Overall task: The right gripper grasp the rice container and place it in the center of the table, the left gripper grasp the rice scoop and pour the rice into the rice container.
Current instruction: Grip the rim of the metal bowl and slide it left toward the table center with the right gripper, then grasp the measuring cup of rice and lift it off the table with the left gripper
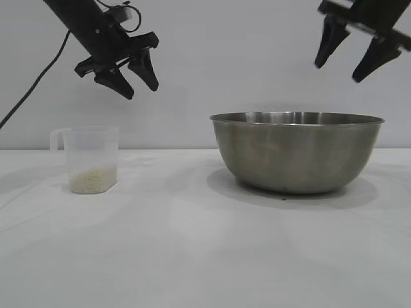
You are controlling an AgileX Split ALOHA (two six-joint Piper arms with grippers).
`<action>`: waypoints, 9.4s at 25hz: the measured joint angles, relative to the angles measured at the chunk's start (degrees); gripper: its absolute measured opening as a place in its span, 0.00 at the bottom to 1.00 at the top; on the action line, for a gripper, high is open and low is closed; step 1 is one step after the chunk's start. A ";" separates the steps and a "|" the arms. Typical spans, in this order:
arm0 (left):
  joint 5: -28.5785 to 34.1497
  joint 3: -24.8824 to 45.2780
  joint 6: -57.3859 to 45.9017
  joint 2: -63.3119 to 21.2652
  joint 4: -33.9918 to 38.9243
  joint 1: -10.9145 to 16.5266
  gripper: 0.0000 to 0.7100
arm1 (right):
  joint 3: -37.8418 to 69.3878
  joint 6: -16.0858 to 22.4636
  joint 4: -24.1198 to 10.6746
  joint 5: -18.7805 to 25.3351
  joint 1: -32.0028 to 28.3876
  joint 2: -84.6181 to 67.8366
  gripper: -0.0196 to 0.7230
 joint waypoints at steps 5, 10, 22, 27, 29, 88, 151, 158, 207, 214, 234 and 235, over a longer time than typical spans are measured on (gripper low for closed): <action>0.28 0.00 0.00 -0.04 0.00 0.00 0.53 | 0.10 1.18 -0.88 0.22 0.00 0.11 0.70; 0.61 0.00 0.00 -0.04 0.00 0.00 0.53 | 0.10 1.88 -1.65 0.22 0.00 0.49 0.70; 0.84 0.00 0.00 -0.13 0.00 0.00 0.53 | 10.22 1.63 -1.88 0.11 2.73 2.07 0.70; 0.84 0.00 0.00 -0.13 0.00 -0.04 0.53 | 10.22 1.51 -2.34 -0.21 3.08 3.78 0.70; 0.87 0.00 0.00 -0.13 0.00 -0.04 0.53 | 10.22 1.51 -2.43 -0.21 3.22 4.69 0.59; 1.55 0.00 -0.03 -0.13 0.00 -0.04 0.53 | 25.04 -4.83 -2.29 -22.36 6.93 -20.21 0.72; 2.41 -1.37 3.15 -4.16 1.35 -0.13 0.53 | 81.06 10.67 -18.02 -4.95 2.76 -120.86 0.49; 1.67 -1.37 6.08 -8.71 -8.28 -0.13 0.53 | 81.06 10.67 -18.02 -4.95 2.76 -120.86 0.14; -15.48 21.53 41.84 -23.91 -27.45 -2.47 0.39 | 81.06 10.67 -18.13 -4.95 2.76 -120.86 0.10; -18.75 27.91 42.22 -24.01 -28.32 -2.93 0.39 | 81.06 10.67 -18.13 -4.95 2.76 -120.86 0.10; -44.81 50.41 -41.36 -29.75 51.07 -4.57 0.39 | 81.06 10.67 -18.13 -4.95 2.76 -120.86 0.10; -46.95 52.60 -42.13 -30.78 52.11 -4.57 0.39 | 81.06 10.67 -18.13 -4.95 2.76 -120.86 0.10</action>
